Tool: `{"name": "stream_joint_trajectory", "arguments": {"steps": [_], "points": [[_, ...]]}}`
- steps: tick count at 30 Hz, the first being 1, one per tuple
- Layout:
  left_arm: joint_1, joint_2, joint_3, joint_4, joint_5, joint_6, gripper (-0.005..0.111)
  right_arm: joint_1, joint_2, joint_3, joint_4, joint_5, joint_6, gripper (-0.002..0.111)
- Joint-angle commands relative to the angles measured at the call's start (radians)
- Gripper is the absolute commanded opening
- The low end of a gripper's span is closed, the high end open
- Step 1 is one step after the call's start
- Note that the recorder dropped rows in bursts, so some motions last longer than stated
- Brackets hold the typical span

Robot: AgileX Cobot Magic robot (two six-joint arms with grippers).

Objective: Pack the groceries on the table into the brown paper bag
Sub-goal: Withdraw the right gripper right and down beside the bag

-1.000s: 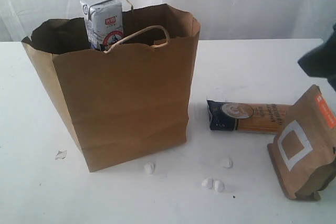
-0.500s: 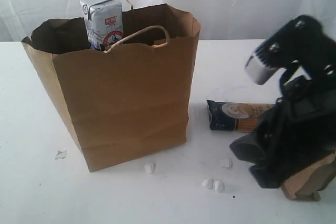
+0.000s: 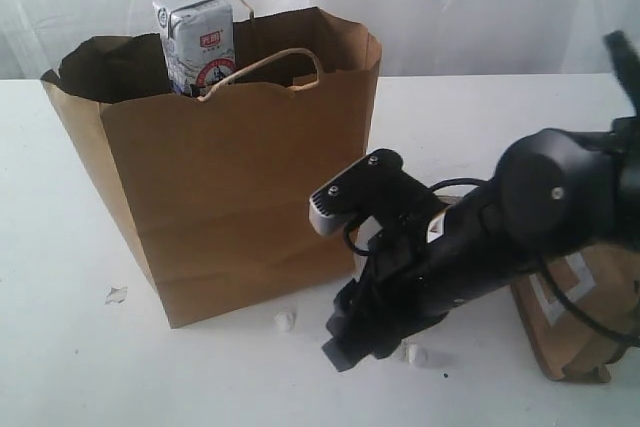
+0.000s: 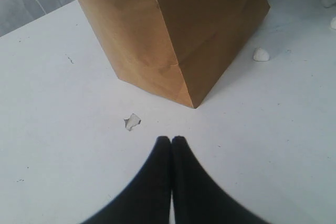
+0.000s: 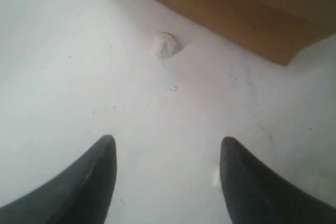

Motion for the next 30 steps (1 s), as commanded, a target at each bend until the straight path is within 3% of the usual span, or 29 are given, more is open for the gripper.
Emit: {"name": "stream_joint_trajectory", "arguments": {"steps": [1,30], "points": [[-0.001,-0.004,0.004,-0.003,0.001,-0.002,0.000,0.019,0.101,-0.062,0.041,-0.034,-0.015,0.054],[-0.001,-0.004,0.004,-0.003,0.001,-0.002,0.000,0.079,0.404,-0.243,0.102,-0.124,-0.015,0.054]]}}
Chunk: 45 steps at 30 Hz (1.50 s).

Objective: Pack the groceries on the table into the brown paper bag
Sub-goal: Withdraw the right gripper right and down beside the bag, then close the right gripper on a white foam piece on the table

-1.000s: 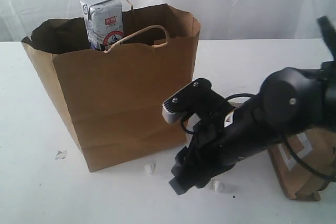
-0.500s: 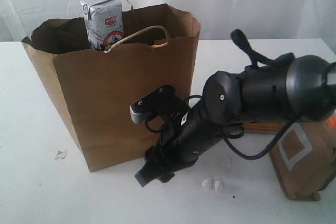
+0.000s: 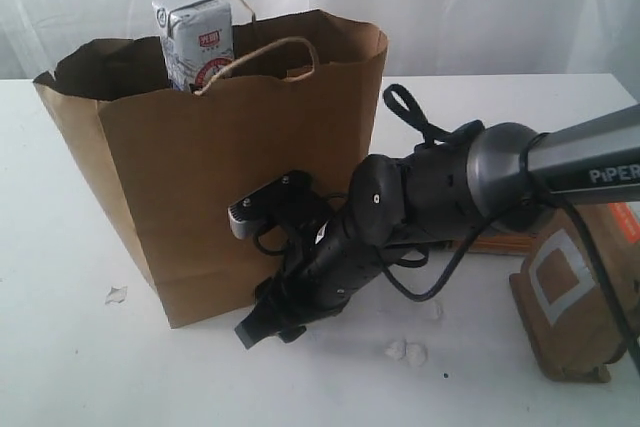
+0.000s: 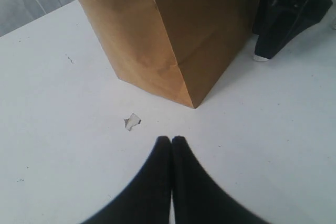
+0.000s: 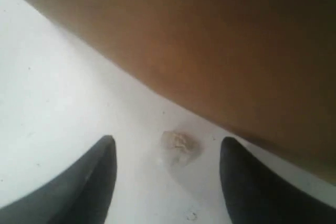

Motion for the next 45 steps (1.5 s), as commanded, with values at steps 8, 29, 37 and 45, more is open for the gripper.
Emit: {"name": "stream_joint_trajectory", "arguments": {"steps": [8,29,37,45], "points": [[-0.001,-0.004,0.004,-0.003,0.001,-0.002,0.000,0.013,0.037,-0.006,0.006,-0.007,-0.011,0.030],[-0.001,-0.004,0.004,-0.003,0.001,-0.002,0.000,0.017,-0.187,0.136,-0.006,0.022,-0.011,0.000],[-0.001,-0.004,0.004,-0.003,0.001,-0.002,0.000,0.017,-0.389,0.228,-0.016,0.032,-0.011,0.000],[-0.001,-0.004,0.004,-0.003,0.001,-0.002,0.000,-0.039,-0.613,0.228,-0.031,0.038,-0.011,0.000]]}}
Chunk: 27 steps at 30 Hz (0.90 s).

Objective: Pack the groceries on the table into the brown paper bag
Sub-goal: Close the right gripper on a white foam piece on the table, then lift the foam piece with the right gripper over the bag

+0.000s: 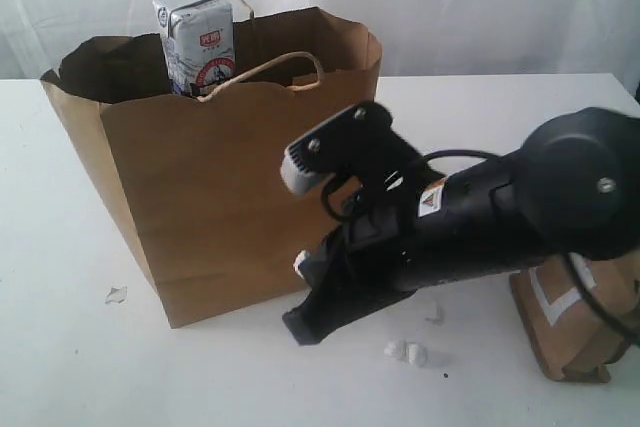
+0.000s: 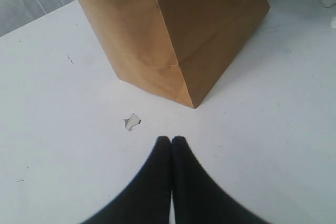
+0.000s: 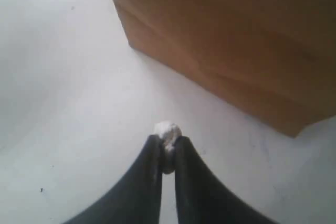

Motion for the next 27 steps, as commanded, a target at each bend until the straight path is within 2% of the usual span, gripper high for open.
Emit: {"name": "stream_joint_trajectory", "arguments": {"steps": [1,11,19,27], "points": [[-0.001,-0.004,0.004,-0.003,0.001,-0.002,0.000,-0.059,-0.109,0.004,-0.013,0.007,-0.011,0.000],[-0.001,-0.004,0.004,-0.003,0.001,-0.002,0.000,-0.188,-0.241,-0.058,-0.050,0.007,-0.011,0.000],[-0.001,-0.004,0.004,-0.003,0.001,-0.002,0.000,-0.200,-0.231,-0.220,-0.082,-0.006,-0.011,0.000],[-0.001,-0.004,0.004,-0.003,0.001,-0.002,0.000,-0.200,-0.099,-0.355,-0.093,-0.013,-0.011,0.000]]}}
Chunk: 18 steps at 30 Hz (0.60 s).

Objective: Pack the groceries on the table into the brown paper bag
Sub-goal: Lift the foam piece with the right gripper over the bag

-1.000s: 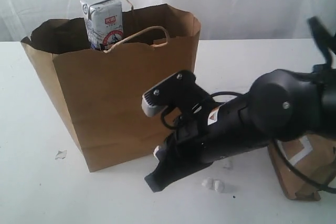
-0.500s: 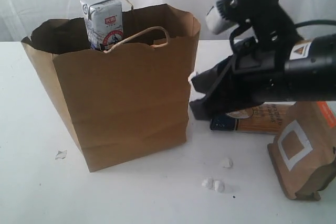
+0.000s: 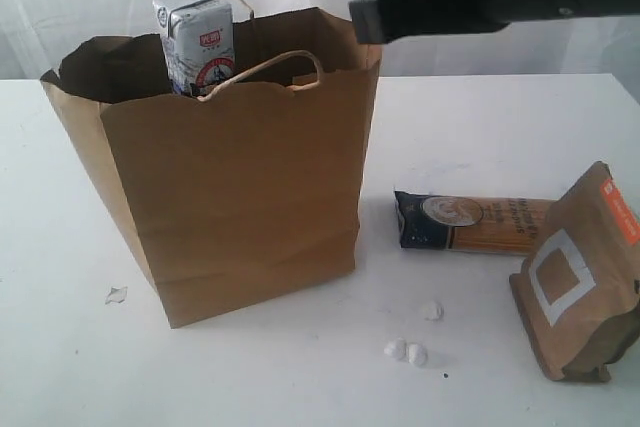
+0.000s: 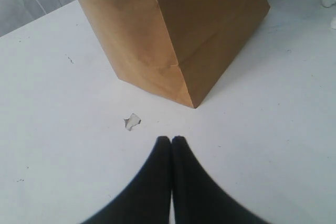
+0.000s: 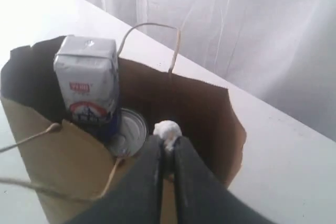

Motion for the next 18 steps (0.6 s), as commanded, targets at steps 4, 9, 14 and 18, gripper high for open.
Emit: {"name": "stream_joint_trajectory", "arguments": {"steps": [4,9,14,18], "points": [[-0.001,-0.004,0.004,-0.003,0.001,-0.002,0.000,-0.006,0.154,-0.097,-0.011,0.010,-0.011,0.000],[-0.001,-0.004,0.004,-0.003,0.001,-0.002,0.000,-0.006,0.230,-0.129,-0.007,0.008,-0.011,0.000],[-0.001,-0.004,0.004,-0.003,0.001,-0.002,0.000,-0.006,0.258,-0.147,0.002,0.010,-0.007,0.002],[-0.001,-0.004,0.004,-0.003,0.001,-0.002,0.000,-0.006,0.259,-0.152,0.002,0.006,0.016,0.015]]}}
